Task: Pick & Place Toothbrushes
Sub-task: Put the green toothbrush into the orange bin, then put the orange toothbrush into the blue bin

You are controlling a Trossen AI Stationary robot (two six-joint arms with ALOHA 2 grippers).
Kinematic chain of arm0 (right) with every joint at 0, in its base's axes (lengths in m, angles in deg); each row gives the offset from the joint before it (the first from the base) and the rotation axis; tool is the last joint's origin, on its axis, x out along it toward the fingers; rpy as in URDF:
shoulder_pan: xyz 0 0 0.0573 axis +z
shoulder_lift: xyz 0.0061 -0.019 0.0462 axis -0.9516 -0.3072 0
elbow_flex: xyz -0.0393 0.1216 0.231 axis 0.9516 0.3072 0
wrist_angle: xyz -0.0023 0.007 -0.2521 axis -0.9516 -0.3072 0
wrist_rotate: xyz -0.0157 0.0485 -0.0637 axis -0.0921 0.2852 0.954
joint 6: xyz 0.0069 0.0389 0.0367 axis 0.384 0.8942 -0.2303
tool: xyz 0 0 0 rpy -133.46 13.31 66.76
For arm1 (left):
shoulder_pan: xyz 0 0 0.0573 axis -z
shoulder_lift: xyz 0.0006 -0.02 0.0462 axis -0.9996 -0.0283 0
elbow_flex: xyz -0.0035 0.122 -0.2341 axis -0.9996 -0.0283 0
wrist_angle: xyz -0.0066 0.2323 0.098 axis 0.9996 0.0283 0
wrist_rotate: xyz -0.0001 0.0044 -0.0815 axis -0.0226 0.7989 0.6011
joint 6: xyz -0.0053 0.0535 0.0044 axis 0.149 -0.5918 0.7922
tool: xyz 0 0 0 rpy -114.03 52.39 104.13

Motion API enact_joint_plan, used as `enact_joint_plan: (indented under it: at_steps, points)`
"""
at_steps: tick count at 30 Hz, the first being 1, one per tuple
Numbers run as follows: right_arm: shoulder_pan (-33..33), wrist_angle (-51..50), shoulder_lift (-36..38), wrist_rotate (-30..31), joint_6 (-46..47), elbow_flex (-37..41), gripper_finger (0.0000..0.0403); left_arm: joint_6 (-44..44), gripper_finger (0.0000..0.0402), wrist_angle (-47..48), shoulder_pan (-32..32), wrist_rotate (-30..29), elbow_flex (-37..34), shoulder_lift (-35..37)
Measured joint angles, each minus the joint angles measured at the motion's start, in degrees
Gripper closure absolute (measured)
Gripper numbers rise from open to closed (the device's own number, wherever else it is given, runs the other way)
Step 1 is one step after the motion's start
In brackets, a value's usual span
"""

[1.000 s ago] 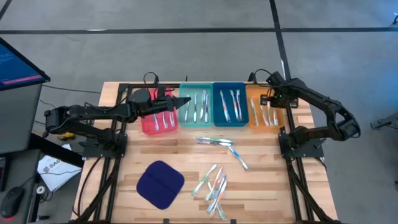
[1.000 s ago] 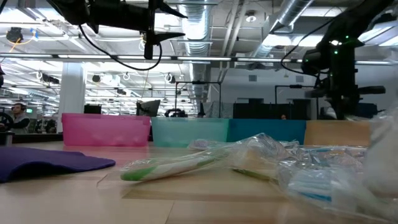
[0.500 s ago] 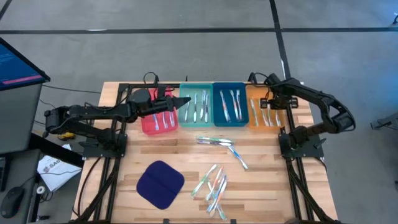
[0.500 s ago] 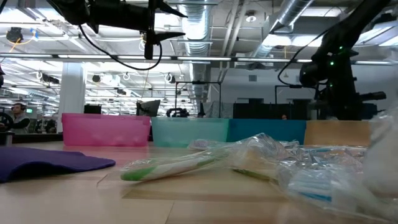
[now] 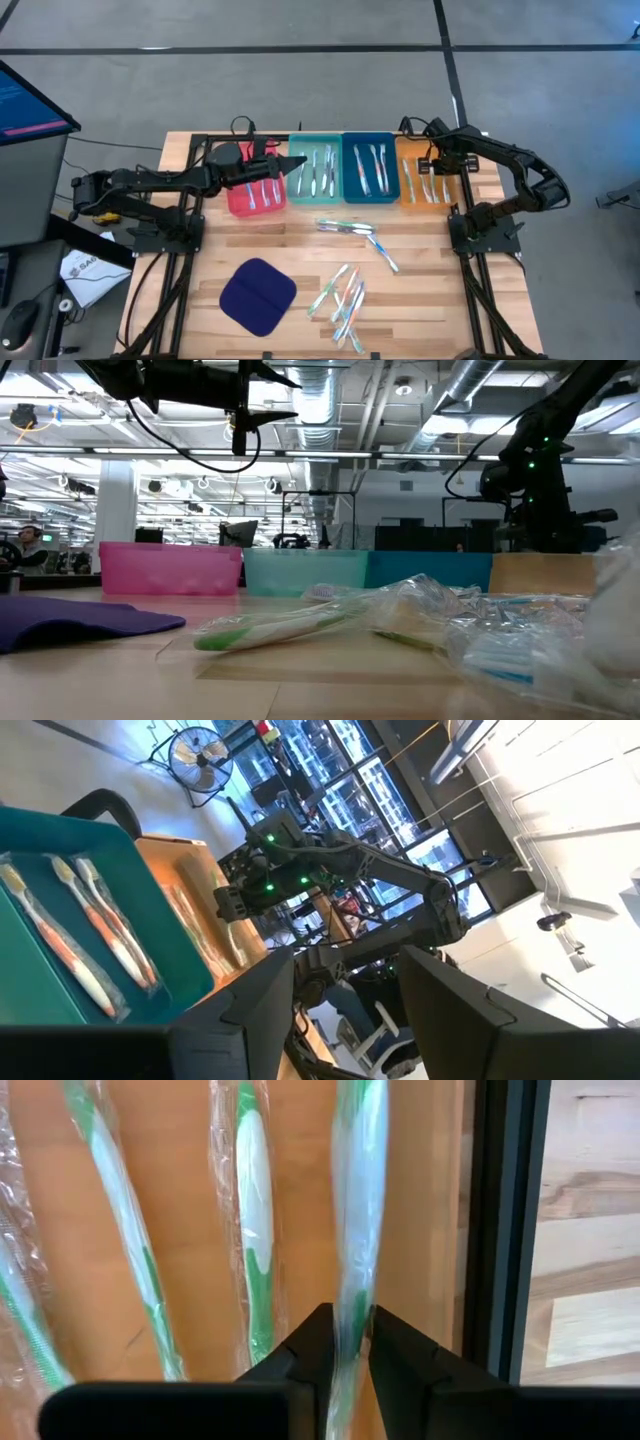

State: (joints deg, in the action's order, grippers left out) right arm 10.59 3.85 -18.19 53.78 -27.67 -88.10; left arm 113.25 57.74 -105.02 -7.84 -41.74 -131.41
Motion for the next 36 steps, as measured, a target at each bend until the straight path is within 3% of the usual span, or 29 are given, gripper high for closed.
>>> enact_joint_plan:
  at_steps: [6,19,28,36]
  points:
    - [0.0,0.1,0.0,0.1,-0.3,0.0,0.0318,0.0,0.0225,0.0,0.0,-0.1,0.0,0.0]
    - [1.8,0.9,4.0,-0.8,-2.1,-1.6,0.0199,0.0,0.0224,0.0,0.0,-0.3,0.0,0.0]
    - [3.2,1.4,11.4,-5.7,-2.8,-2.3,0.0186,-2.6,0.0224,-0.2,-0.3,-0.3,0.0,0.0]
    - [7.3,5.9,19.0,-9.7,-3.7,-2.3,0.0194,-2.6,0.0224,-0.3,-0.3,-3.9,0.0,0.0]
